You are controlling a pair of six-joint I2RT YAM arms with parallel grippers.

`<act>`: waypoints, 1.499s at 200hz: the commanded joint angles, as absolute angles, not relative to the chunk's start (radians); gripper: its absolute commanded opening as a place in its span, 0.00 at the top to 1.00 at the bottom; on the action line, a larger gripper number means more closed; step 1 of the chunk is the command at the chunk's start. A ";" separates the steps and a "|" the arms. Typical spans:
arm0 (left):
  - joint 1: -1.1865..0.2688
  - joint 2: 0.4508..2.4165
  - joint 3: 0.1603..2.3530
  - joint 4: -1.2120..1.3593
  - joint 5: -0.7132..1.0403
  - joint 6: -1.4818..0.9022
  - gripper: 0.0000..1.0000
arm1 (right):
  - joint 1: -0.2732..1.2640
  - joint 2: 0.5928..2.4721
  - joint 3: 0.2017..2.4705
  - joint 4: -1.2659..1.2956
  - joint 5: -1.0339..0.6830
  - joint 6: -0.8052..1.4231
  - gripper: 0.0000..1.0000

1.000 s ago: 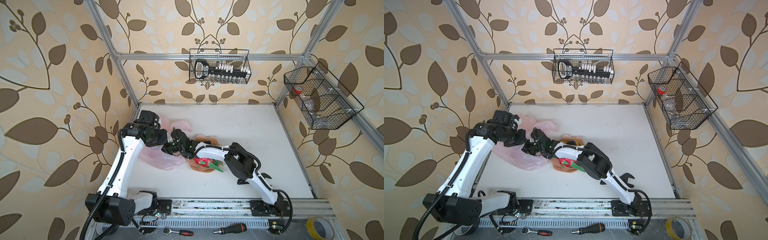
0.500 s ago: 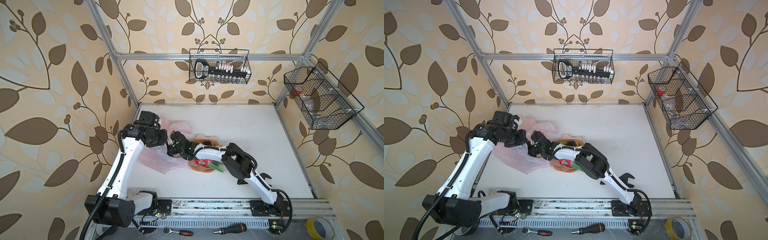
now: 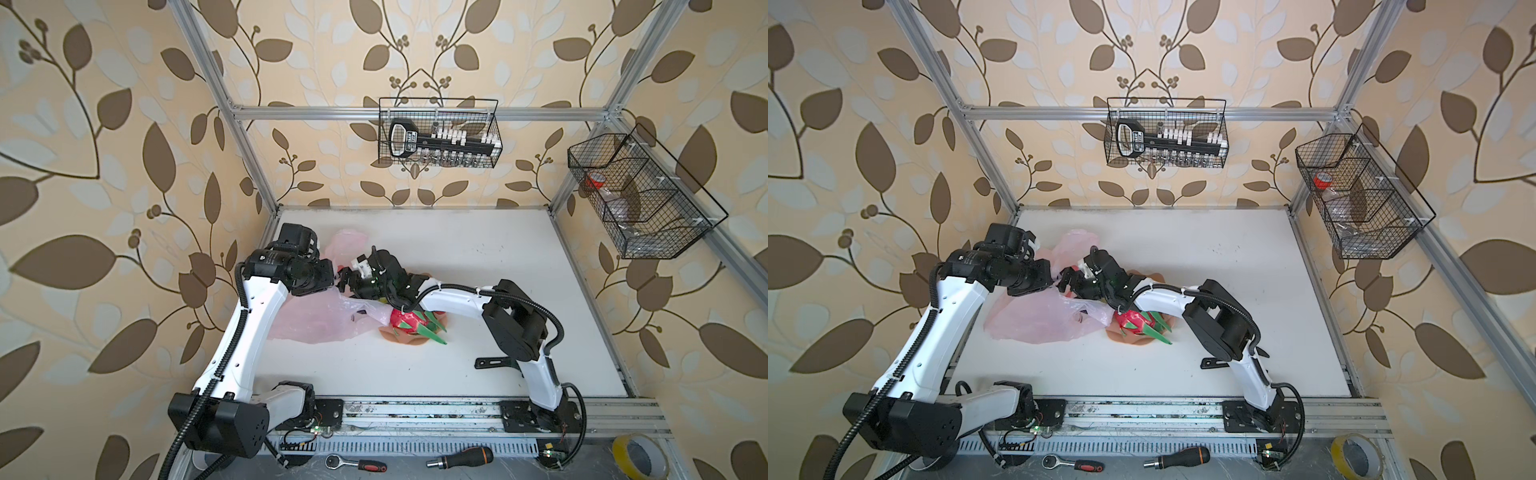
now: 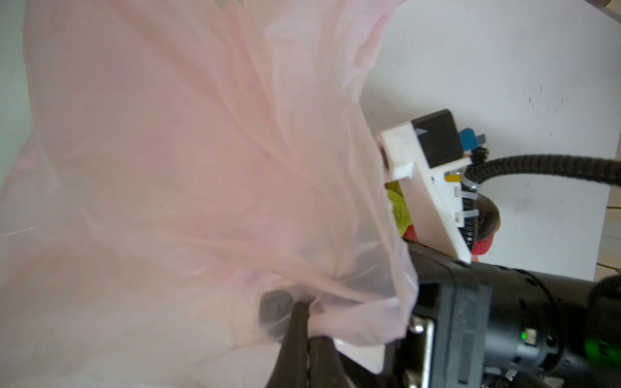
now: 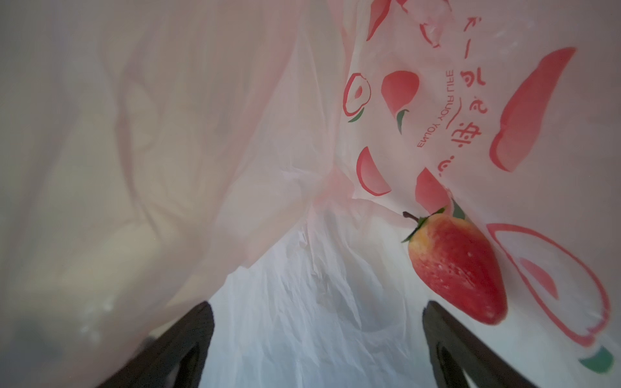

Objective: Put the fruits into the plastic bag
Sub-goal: 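Withdraw the right gripper and lower it onto the dark plum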

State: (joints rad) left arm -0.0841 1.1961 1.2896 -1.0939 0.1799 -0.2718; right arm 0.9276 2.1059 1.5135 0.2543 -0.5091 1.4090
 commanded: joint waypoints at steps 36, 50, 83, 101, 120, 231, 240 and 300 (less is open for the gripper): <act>-0.078 1.146 1.237 -1.089 0.236 -0.281 1.00 | 0.905 1.970 1.411 0.187 -0.452 1.303 0.03; -0.079 1.137 1.225 -1.092 0.247 -0.281 1.00 | 0.900 1.941 1.393 0.182 -0.415 1.272 0.02; -0.078 1.108 1.230 -1.108 0.232 -0.277 1.00 | 0.891 1.884 1.402 0.095 -0.360 1.181 0.02; -0.078 1.103 1.236 -1.111 0.237 -0.278 1.00 | 0.889 1.852 1.410 0.018 -0.338 1.119 0.02; -0.078 1.102 1.238 -1.111 0.242 -0.280 1.00 | 0.887 1.808 1.404 -0.067 -0.307 1.048 0.02; -0.079 1.069 1.227 -1.120 0.235 -0.259 1.00 | 0.796 1.588 1.376 -0.605 0.025 0.484 0.00; -0.079 1.068 1.227 -1.120 0.237 -0.257 1.00 | 0.784 1.598 1.384 -0.620 0.037 0.464 0.00; -0.079 1.069 1.243 -1.131 0.240 -0.235 1.00 | 0.748 1.754 1.457 -0.688 0.074 0.427 0.01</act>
State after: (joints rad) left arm -0.0837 1.0882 1.2232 -1.1000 0.2283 -0.2604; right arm 0.7475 1.6943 1.4090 -0.6228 0.0345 0.4725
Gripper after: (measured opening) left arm 0.055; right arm 0.994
